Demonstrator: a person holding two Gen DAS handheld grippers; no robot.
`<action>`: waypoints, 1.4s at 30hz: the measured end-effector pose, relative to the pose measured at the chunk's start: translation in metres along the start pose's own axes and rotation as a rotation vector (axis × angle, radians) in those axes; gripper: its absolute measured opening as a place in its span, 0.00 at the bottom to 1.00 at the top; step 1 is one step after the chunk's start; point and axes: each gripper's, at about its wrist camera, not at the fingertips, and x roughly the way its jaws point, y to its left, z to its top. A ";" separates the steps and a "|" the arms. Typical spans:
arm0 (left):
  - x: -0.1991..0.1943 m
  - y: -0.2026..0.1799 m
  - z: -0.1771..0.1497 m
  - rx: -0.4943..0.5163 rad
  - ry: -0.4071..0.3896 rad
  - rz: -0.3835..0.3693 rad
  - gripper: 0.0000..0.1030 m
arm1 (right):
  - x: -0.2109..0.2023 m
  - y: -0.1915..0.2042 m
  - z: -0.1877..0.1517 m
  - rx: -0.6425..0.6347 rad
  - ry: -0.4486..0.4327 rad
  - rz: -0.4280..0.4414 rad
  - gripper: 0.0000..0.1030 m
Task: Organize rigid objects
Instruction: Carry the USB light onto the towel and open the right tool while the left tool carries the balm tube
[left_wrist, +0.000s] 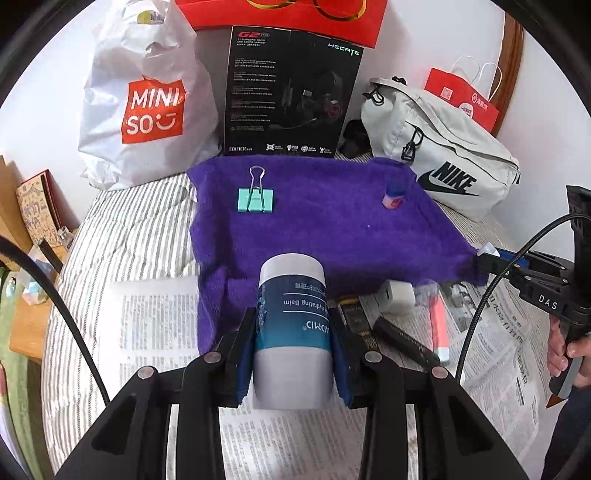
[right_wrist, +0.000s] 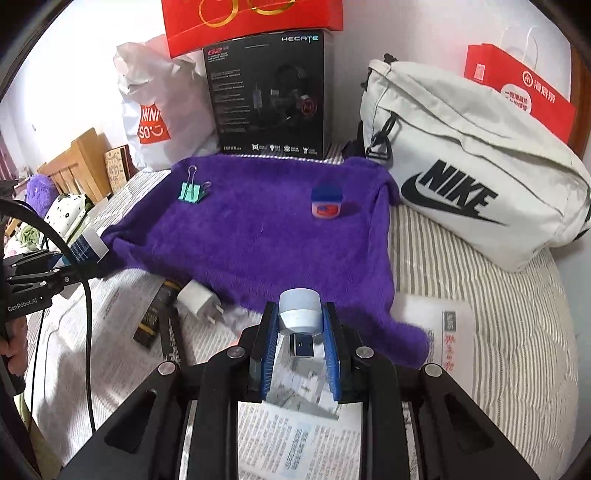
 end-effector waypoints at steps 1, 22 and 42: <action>0.001 0.000 0.003 0.005 -0.001 0.004 0.33 | 0.001 -0.001 0.003 -0.003 -0.002 -0.004 0.23; 0.057 0.023 0.060 -0.056 0.015 0.014 0.33 | 0.066 -0.025 0.059 0.000 0.029 -0.033 0.23; 0.101 0.041 0.073 -0.095 0.057 0.016 0.33 | 0.132 -0.030 0.071 0.016 0.106 -0.048 0.23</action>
